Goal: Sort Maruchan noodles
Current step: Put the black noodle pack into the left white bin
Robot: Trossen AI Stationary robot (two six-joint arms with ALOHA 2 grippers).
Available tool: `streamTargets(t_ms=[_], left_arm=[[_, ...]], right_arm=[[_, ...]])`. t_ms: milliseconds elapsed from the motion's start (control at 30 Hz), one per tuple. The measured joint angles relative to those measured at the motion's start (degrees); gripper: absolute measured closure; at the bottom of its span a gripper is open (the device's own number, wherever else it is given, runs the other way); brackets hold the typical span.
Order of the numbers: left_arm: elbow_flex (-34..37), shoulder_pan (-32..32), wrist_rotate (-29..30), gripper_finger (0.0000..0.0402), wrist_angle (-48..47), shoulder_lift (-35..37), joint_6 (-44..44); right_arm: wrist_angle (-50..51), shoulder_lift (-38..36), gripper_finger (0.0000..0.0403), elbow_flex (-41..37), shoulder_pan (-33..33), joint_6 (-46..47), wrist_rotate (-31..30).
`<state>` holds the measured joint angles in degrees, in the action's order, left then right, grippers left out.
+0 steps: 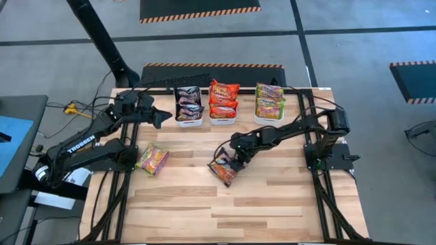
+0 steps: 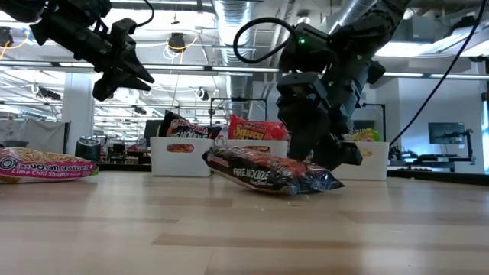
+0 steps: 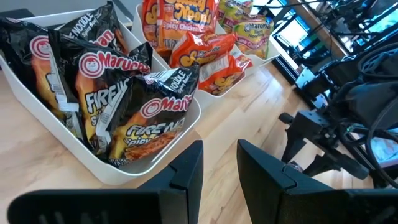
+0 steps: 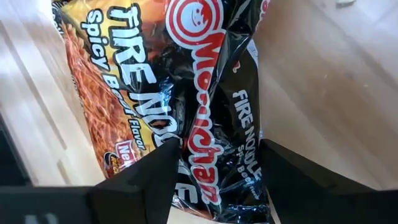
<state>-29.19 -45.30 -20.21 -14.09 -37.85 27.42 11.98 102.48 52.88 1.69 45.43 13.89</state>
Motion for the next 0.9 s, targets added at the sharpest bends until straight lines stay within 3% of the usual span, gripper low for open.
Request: streamTargets(t_ms=[167, 567, 900], left_arm=[[0.00, 0.02, 0.02, 0.0316, -0.32, 0.00, -0.20], [0.00, 0.00, 0.00, 0.0316, -0.37, 0.00, -0.22], [0.00, 0.00, 0.00, 0.0316, -0.56, 0.00, -0.22]], right_arm=[[-1.75, 0.54, 0.0199, -0.02, -0.38, 1.54, 0.76], [-7.55, 0.87, 0.0388, 0.58, -0.62, 2.83, 5.67], [-3.45, 0.98, 0.0398, 9.66, -1.33, -5.78, 5.68]])
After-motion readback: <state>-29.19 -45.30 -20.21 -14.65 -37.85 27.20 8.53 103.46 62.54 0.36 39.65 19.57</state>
